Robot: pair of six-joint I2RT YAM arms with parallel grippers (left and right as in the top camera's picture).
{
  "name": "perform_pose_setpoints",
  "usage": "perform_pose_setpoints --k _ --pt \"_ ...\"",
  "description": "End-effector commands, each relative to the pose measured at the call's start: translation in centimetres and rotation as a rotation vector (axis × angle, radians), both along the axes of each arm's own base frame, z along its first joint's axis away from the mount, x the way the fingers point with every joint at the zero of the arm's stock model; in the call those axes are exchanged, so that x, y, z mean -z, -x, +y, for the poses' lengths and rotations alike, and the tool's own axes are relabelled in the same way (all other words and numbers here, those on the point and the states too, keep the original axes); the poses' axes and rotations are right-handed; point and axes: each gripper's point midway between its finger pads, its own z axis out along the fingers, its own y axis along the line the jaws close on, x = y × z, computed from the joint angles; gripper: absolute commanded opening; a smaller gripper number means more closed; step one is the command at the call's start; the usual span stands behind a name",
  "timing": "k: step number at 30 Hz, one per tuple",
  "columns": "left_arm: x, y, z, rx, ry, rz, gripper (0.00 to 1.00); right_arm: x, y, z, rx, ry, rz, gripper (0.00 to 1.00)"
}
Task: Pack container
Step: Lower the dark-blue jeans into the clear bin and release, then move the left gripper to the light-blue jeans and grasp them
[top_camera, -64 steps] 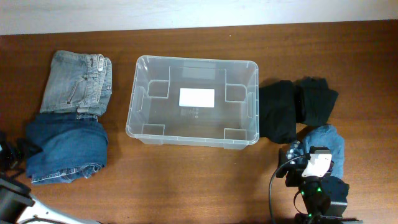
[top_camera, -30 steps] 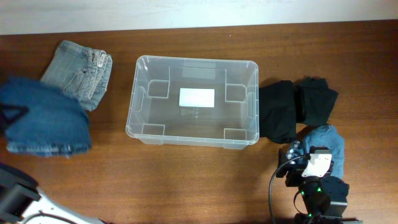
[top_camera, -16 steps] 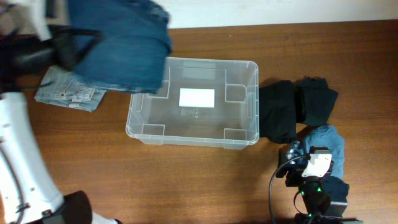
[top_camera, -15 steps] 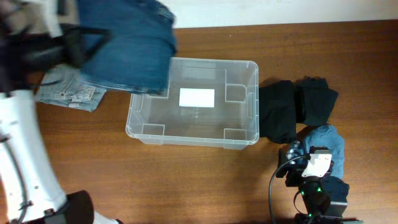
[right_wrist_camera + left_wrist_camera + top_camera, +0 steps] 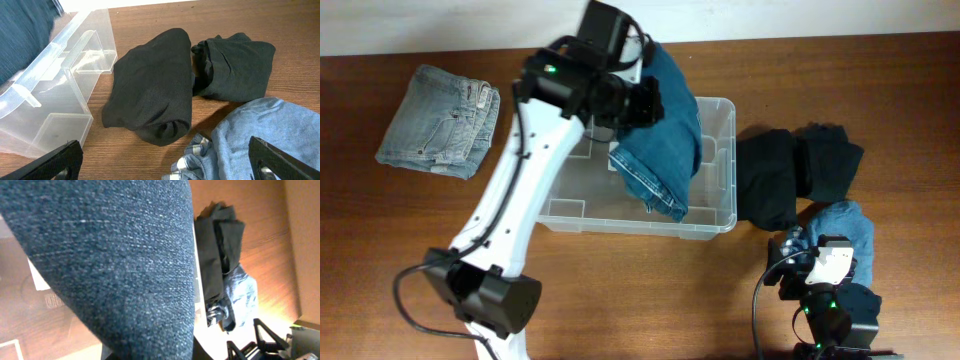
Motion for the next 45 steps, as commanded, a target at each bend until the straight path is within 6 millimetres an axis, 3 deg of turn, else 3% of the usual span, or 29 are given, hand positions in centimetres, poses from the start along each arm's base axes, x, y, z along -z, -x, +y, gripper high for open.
perform_pose_setpoints --k 1,3,6,10,13,16,18,25,27,29,32,36,38,42,45 --pt "0.7 0.2 -0.7 -0.019 -0.009 0.033 0.01 0.2 0.0 0.0 0.0 0.001 0.002 0.98" --pt "2.3 0.4 -0.7 -0.019 -0.041 0.076 0.01 0.2 0.0 0.0 0.0 0.001 0.002 0.98" --pt "5.9 -0.5 1.5 -0.085 -0.197 0.105 0.0 0.2 0.0 0.0 0.0 0.001 0.002 0.99" --pt "8.1 -2.0 3.7 -0.148 -0.318 0.088 0.01 0.2 0.0 0.0 0.0 0.001 0.002 0.99" --pt "8.6 -3.6 8.3 -0.199 -0.423 0.071 0.27 0.2 0.0 0.0 0.0 0.001 0.002 0.98" --pt "8.4 -4.4 12.5 -0.245 -0.444 0.094 0.44 0.2 0.0 0.0 0.0 0.001 0.002 0.98" --pt "8.4 -4.5 17.9 -0.321 -0.466 0.158 0.56 0.2 0.0 0.0 0.0 0.001 0.002 0.98" --pt "7.8 -4.1 31.6 -0.519 -0.478 0.223 0.56 0.2 0.0 0.0 0.0 0.001 0.002 0.98" --pt "7.5 -4.3 36.2 -0.622 -0.465 0.208 0.59 0.2 0.0 0.0 0.0 0.0 0.002 0.98" --pt "7.4 -4.4 40.3 -0.717 -0.454 0.187 0.69 0.2 0.0 0.0 0.0 0.001 0.002 0.98" --pt "7.4 -4.4 45.3 -0.829 -0.441 0.152 0.79 0.2 0.0 0.0 0.0 0.001 0.002 0.98" --pt "8.6 -4.4 50.4 -0.9 -0.373 0.125 0.83 0.2 0.0 0.0 0.0 0.001 0.002 0.99" --pt "10.9 -4.9 53.0 -0.889 -0.276 0.108 0.83 0.2 0.0 0.0 0.0 0.001 0.002 0.98" --pt "14.6 -5.9 56.1 -0.904 -0.139 0.082 0.84 0.2 0.0 0.0 0.0 0.001 0.002 0.98" --pt "17.1 -6.8 57.1 -0.857 -0.069 0.048 0.84 0.2 0.0 0.0 0.0 0.001 0.002 0.98"
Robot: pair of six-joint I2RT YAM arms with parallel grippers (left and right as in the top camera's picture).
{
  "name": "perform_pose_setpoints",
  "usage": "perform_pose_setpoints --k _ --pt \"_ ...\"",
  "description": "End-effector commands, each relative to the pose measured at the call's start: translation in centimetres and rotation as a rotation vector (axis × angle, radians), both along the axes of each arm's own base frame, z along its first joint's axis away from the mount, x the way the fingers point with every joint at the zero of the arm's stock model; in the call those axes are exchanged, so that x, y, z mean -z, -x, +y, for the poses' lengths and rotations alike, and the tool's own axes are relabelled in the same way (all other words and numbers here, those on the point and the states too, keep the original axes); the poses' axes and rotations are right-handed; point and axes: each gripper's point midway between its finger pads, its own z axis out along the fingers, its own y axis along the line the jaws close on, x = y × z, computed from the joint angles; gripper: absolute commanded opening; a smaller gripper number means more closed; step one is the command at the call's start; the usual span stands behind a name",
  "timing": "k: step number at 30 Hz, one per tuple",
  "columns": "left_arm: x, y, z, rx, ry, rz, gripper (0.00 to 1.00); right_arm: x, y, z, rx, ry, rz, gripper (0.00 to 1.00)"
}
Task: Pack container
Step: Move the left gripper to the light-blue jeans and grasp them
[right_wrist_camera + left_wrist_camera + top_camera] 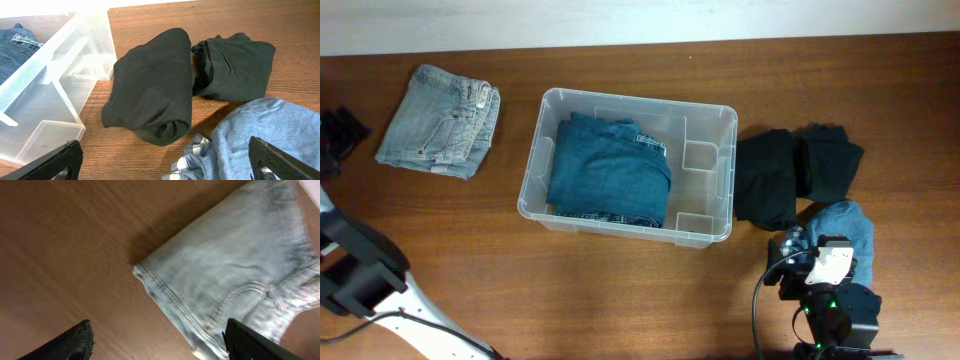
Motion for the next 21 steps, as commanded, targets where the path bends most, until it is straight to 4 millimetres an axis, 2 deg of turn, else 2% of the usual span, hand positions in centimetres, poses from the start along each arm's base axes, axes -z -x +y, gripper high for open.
perform_pose_setpoints --k 1,4,9,11,12,13,14,15,17,19,20,21 --pt "2.8 -1.4 -0.1 0.105 0.104 -0.092 0.84 0.2 0.0 0.0 0.0 0.001 0.002 0.98" --pt "5.1 -2.7 0.1 0.152 0.139 -0.148 0.84 0.2 0.0 0.0 0.0 0.001 0.002 0.98" --pt "6.1 -5.5 0.0 0.248 0.093 -0.252 0.85 0.2 0.0 0.0 0.0 0.001 0.002 0.98" --pt "6.2 -7.0 -1.1 0.305 0.089 -0.303 0.85 0.2 0.0 0.0 0.0 0.001 0.002 0.98" --pt "5.9 -8.1 -2.5 0.347 0.112 -0.345 0.82 0.2 0.0 0.0 0.0 0.001 0.002 0.98" --pt "5.8 -8.6 -3.2 0.367 0.12 -0.36 0.77 0.2 0.0 0.0 0.0 0.001 0.002 0.98" --pt "6.1 -9.3 -4.5 0.408 0.113 -0.362 0.65 0.2 0.0 0.0 0.0 0.001 0.002 0.98" --pt "6.4 -9.6 -5.3 0.434 0.109 -0.359 0.6 0.2 0.0 0.0 0.0 0.001 0.002 0.98" --pt "7.1 -10.1 -7.7 0.497 0.109 -0.333 0.41 0.2 0.0 0.0 0.0 0.001 0.002 0.98" --pt "8.3 -9.7 -8.7 0.502 0.1 -0.259 0.29 0.2 0.0 0.0 0.0 0.001 0.002 0.98" --pt "9.8 -8.9 -9.3 0.488 0.085 -0.162 0.2 0.2 0.0 0.0 0.0 0.001 0.002 0.98" --pt "10.5 -8.4 -9.5 0.481 0.077 -0.111 0.15 0.2 0.0 0.0 0.0 0.001 0.002 0.99"
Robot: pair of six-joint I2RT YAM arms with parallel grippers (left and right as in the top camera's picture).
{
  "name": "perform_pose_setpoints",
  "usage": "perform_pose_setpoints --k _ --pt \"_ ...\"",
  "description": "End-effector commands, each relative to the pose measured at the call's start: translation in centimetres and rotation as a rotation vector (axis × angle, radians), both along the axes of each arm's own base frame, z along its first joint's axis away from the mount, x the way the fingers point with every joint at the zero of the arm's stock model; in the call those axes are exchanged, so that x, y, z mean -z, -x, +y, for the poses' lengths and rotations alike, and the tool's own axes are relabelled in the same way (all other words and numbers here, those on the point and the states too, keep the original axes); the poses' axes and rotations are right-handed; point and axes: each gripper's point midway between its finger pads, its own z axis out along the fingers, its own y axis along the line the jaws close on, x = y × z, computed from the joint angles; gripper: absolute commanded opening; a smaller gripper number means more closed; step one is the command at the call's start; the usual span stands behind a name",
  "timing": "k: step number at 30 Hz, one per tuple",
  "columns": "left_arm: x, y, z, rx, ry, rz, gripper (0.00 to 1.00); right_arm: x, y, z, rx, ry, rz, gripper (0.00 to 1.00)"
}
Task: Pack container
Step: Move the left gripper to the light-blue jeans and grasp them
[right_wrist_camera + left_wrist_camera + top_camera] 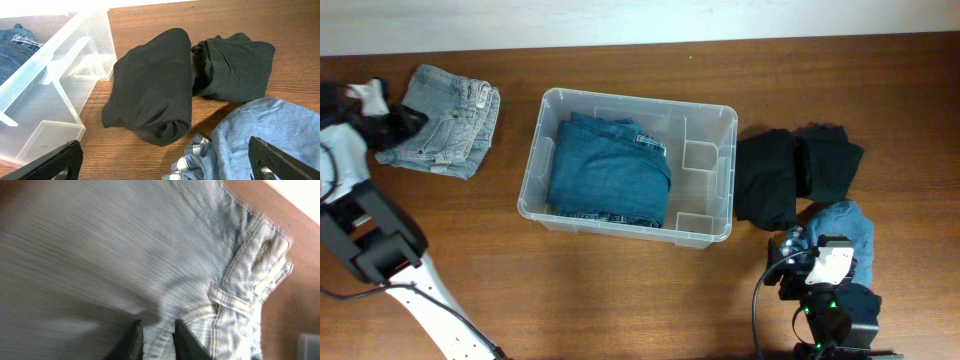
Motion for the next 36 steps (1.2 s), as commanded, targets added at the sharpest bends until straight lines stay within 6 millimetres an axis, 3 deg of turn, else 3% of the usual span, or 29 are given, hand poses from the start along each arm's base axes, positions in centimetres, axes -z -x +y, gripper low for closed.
perform_pose_setpoints --k 1,3,5,9,15,18,20,21,22,24,25,27,30,36 --pt "4.4 2.4 -1.4 0.007 -0.116 0.234 0.08 0.2 0.0 0.0 0.0 0.001 0.002 0.98" --pt "5.7 4.8 -1.8 -0.011 -0.154 0.379 0.01 0.2 0.0 0.0 0.0 0.001 0.002 0.98" --pt "6.6 8.4 -1.4 -0.133 -0.172 0.582 0.01 0.2 0.0 0.0 0.0 0.001 0.002 0.98" --pt "6.5 12.6 -2.8 -0.213 -0.088 0.782 0.01 0.2 0.0 0.0 0.0 0.001 0.002 0.99" --pt "5.9 14.7 -4.5 -0.223 -0.027 0.889 0.01 0.2 0.0 0.0 0.0 0.001 0.002 0.98" --pt "4.3 13.3 -4.6 -0.164 -0.048 0.801 0.01 0.2 0.0 0.0 0.0 0.001 0.002 0.98" --pt "1.0 11.2 -3.6 -0.093 -0.12 0.655 0.01 0.2 0.0 0.0 0.0 0.001 0.002 0.98" --pt "-2.5 9.9 -2.6 -0.046 -0.195 0.547 0.09 0.2 0.0 0.0 0.0 0.001 0.002 0.98" --pt "-4.0 9.4 -2.1 -0.035 -0.231 0.499 0.16 0.2 0.0 0.0 0.0 0.001 0.002 0.98" --pt "-7.7 8.1 -0.3 -0.046 -0.302 0.388 0.54 0.2 0.0 0.0 0.0 0.001 0.002 0.98" --pt "-9.5 7.7 1.4 -0.082 -0.328 0.331 0.65 0.2 0.0 0.0 0.0 0.0 0.002 0.98" --pt "-9.2 7.8 3.5 -0.094 -0.315 0.289 0.73 0.2 0.0 0.0 0.0 0.001 0.002 0.98" --pt "-7.4 7.4 4.3 0.045 -0.227 0.179 0.74 0.2 0.0 0.0 0.0 0.001 0.002 0.98" --pt "-3.2 8.0 5.2 0.128 -0.097 0.12 0.77 0.2 0.0 0.0 0.0 0.001 0.002 0.98"
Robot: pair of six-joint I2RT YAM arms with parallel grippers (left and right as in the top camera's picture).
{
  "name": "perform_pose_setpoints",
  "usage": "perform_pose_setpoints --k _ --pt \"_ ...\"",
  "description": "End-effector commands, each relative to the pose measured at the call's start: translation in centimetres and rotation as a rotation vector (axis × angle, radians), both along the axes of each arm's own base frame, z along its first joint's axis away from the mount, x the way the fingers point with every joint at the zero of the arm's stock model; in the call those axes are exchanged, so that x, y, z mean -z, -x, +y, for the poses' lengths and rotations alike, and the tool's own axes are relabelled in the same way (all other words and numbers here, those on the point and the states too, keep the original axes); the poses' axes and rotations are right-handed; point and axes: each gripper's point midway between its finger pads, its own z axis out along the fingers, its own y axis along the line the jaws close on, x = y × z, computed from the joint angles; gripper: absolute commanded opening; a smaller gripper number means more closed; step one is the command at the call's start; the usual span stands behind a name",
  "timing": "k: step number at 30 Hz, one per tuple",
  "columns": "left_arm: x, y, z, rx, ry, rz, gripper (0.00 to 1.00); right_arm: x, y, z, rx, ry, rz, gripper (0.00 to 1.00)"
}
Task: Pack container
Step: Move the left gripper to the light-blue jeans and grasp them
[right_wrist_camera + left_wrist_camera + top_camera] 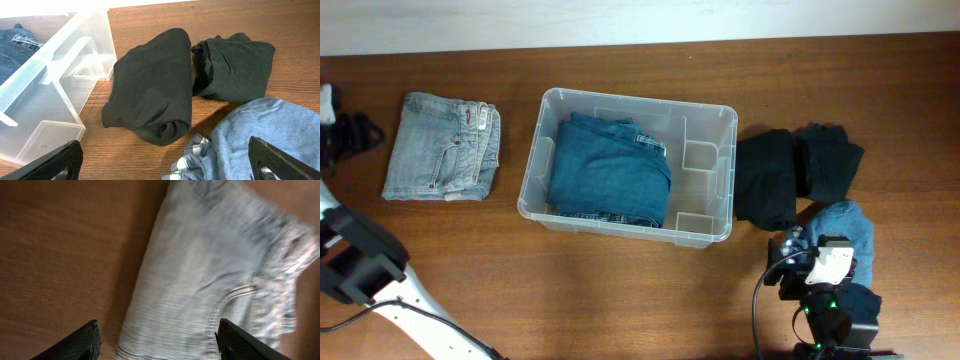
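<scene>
A clear plastic container (724, 170) stands mid-table with folded dark teal jeans (610, 170) lying in its left part. Left of it lie folded light grey-blue jeans (442, 147), which fill most of the left wrist view (210, 275). My left gripper (358, 133) hovers at the table's far left, just beyond the jeans' left edge. It is open (157, 345), fingers wide apart over the jeans' hem, holding nothing. My right gripper (165, 162) is open low over the table at the front right, empty.
Two black folded garments (767, 180) (830, 160) lie right of the container. A light blue garment (845, 230) lies in front of them, under the right gripper's right finger. The container's right part has small divider compartments (700, 155).
My left gripper had its fingers close together on the light jeans; now it is open and further left. The jeans lay tilted and now lie squared, slightly nearer the front.
My left gripper held the dark jeans over the container. Then those jeans lay in the container and the gripper was open at the far left by the light jeans. It closed in on them, and now stands open beside them. The right arm stayed still.
</scene>
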Motion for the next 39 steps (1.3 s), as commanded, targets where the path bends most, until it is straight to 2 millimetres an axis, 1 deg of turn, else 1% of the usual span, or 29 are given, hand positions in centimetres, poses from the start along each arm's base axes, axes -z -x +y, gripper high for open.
perform_pose_setpoints --k 1,2,4,5,8,9,10,13,16,17,19,22,23,24,27,29,31,32,33,34,36,38,39 --pt "3.4 -0.8 -1.9 0.142 0.154 -0.081 0.78 0.2 0.0 0.0 0.0 0.0 0.002 0.98" --pt "4.1 -1.0 -2.6 0.172 0.213 -0.118 0.79 0.2 0.0 0.0 0.0 0.0 0.002 0.98" --pt "4.6 -1.3 -3.5 0.191 0.28 -0.15 0.86 0.2 0.0 0.0 0.0 0.0 0.002 0.98" --pt "5.4 -1.3 -3.8 0.188 0.307 -0.145 0.87 0.2 0.0 0.0 0.0 0.0 0.002 0.98" --pt "6.6 -1.1 -3.9 0.185 0.326 -0.126 0.87 0.2 0.0 0.0 0.0 0.0 0.002 0.98" --pt "7.1 -1.0 -4.0 0.183 0.331 -0.118 0.91 0.2 0.0 0.0 0.0 0.0 0.002 0.98" --pt "7.3 -1.0 -4.0 0.182 0.334 -0.114 0.92 0.2 0.0 0.0 0.0 0.0 0.002 0.98" --pt "9.3 -0.4 -4.1 0.17 0.35 -0.064 0.92 0.2 0.0 0.0 0.0 0.0 0.002 0.98" --pt "12.1 0.7 -4.4 0.157 0.372 0.013 0.91 0.2 0.0 0.0 0.0 0.0 0.002 0.98" --pt "12.6 1.0 -4.4 0.155 0.375 0.026 0.92 0.2 0.0 0.0 0.0 0.0 0.002 0.98" --pt "13.2 1.5 -4.0 0.145 0.366 0.051 0.91 0.2 0.0 0.0 0.0 0.0 0.002 0.99" --pt "12.6 2.0 -2.6 0.119 0.358 0.038 0.92 0.2 0.0 0.0 0.0 0.0 0.002 0.98" --pt "12.6 2.5 -1.8 0.1 0.354 0.041 0.93 0.2 0.0 0.0 0.0 0.0 0.002 0.98" --pt "13.0 3.4 -0.8 0.076 0.334 0.068 0.93 0.2 0.0 0.0 0.0 0.0 0.002 0.98" --pt "13.5 5.0 1.0 0.021 0.32 0.105 0.93 0.2 0.0 0.0 0.0 0.0 0.002 0.98" --pt "13.5 5.3 1.4 0.008 0.336 0.091 0.93 0.2 0.0 0.0 0.0 0.0 0.002 0.98" --pt "13.6 5.2 1.2 0.008 0.351 0.085 0.94 0.2 0.0 0.0 0.0 0.0 0.002 0.98" --pt "13.9 5.1 0.9 0.013 0.357 0.088 0.94 0.2 0.0 0.0 0.0 0.0 0.002 0.98" --pt "14.5 4.7 -0.4 0.03 0.39 0.092 0.94 0.2 0.0 0.0 0.0 0.0 0.002 0.98" --pt "14.7 4.5 -0.8 0.036 0.402 0.092 0.95 0.2 0.0 0.0 0.0 0.0 0.002 0.98" --pt "15.9 3.4 -3.6 0.072 0.469 0.093 0.95 0.2 0.0 0.0 0.0 0.0 0.002 0.98" --pt "16.7 2.6 -6.0 0.109 0.527 0.096 0.95 0.2 0.0 0.0 0.0 0.0 0.002 0.98" --pt "17.2 2.2 -7.7 0.138 0.562 0.101 0.96 0.2 0.0 0.0 0.0 0.0 0.002 0.98"
